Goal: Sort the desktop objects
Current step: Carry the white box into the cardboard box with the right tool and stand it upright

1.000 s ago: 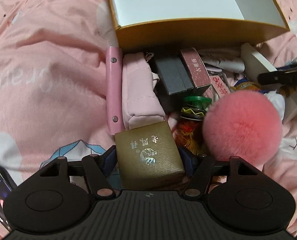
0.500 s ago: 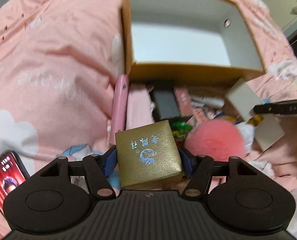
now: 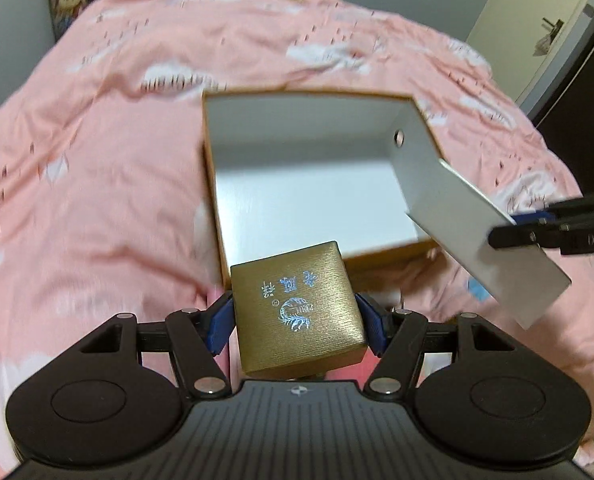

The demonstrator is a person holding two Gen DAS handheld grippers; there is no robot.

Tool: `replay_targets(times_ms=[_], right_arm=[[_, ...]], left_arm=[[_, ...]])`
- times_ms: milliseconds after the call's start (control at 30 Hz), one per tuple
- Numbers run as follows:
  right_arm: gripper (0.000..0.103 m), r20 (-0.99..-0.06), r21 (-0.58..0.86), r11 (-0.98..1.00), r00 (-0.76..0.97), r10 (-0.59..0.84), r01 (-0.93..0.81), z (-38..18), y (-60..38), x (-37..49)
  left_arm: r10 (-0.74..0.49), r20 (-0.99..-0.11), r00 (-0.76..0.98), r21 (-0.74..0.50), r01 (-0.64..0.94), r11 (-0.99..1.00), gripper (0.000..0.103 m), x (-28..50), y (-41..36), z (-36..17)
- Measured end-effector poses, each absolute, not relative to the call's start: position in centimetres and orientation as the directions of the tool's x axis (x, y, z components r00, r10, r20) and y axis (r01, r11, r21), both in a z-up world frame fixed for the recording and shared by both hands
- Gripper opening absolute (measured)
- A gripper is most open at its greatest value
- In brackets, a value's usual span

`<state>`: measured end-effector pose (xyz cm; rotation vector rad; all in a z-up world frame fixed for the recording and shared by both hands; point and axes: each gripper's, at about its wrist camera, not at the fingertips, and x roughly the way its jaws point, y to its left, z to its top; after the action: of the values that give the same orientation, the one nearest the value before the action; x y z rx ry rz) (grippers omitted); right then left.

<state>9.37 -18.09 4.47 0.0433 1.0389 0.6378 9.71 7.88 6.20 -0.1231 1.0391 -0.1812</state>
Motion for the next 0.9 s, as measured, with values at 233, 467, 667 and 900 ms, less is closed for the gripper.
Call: replay_targets(times_ms=[233,467,667,900], right_arm=[[0.03,-0.707,0.411,0.78,0.375,0.599,-0.471,4.8,-12.6,17.7],[0.03,-0.747,0.504,0.786,0.277,0.605,-0.357,-4.5,-6.7,24.5],[0.03,-0.73,0.597,0.752,0.2,0.653,-0.279,-9.5,-3.9,25.3],[0.029,-0.747,0.629,0.746,0.095,0.658,-0.218,-12.4,-3.5,25.1]], left_arm=[[-0.138,-0.788,0.6,-0.107,0.087,0.99,0.074,15.9,7.5,7.2],[-0.128,-0.794,0.594,-0.123,0.048,0.991,0.074,18.7,9.1,3.9],[-0.1,-0.804,0.586,-0.119,0.007,0.993,0.074,18.5,10.7,2.5],[-0.094,-0.813,0.574,-0.128,-0.019,0.992,0.074,18.6,11.3,1.5]])
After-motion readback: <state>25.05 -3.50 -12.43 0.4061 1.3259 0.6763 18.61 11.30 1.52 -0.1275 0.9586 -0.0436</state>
